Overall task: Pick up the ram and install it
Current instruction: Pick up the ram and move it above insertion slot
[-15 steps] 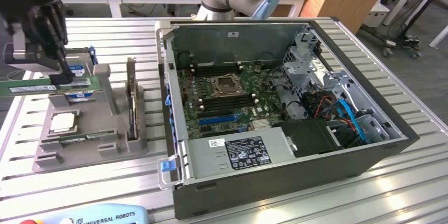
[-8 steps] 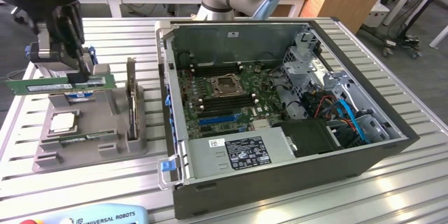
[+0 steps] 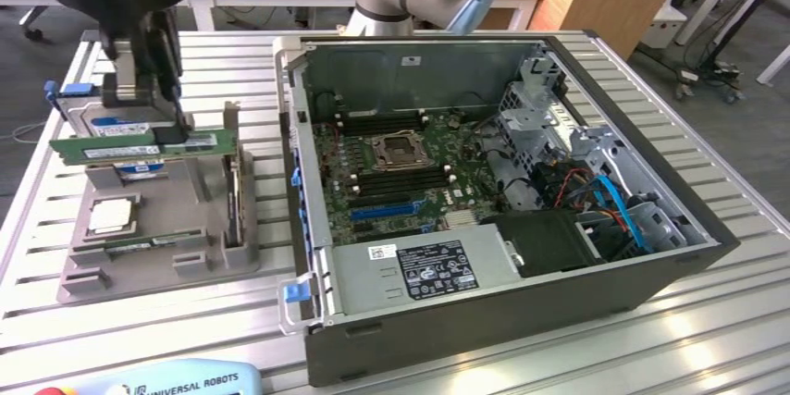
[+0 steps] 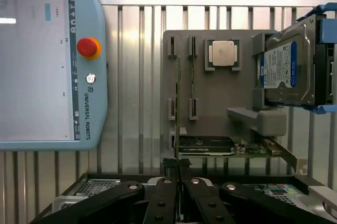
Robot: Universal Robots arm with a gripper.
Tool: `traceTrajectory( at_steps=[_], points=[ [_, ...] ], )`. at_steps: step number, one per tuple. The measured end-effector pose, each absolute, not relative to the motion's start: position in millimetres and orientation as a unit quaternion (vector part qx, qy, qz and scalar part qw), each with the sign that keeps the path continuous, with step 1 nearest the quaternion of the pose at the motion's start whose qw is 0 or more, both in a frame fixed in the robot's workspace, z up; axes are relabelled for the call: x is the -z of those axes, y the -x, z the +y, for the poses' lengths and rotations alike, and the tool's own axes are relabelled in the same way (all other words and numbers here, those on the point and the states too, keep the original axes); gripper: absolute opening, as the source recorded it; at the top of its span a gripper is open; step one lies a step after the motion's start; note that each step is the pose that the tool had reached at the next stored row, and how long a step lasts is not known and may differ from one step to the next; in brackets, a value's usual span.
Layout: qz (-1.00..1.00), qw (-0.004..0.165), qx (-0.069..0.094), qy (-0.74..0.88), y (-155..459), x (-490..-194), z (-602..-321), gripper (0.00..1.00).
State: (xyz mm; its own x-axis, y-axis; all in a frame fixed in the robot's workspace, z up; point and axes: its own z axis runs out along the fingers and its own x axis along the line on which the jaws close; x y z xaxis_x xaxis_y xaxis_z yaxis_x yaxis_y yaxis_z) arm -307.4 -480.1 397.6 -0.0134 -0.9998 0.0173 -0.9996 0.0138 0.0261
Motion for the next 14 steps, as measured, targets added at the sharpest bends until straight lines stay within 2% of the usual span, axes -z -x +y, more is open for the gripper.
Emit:
traceTrajectory(
  at_steps=[14],
  points=[
    [-0.711, 0.015, 0.003, -0.703, 252.8, -397.4, -480.1, 0.12]
  ],
)
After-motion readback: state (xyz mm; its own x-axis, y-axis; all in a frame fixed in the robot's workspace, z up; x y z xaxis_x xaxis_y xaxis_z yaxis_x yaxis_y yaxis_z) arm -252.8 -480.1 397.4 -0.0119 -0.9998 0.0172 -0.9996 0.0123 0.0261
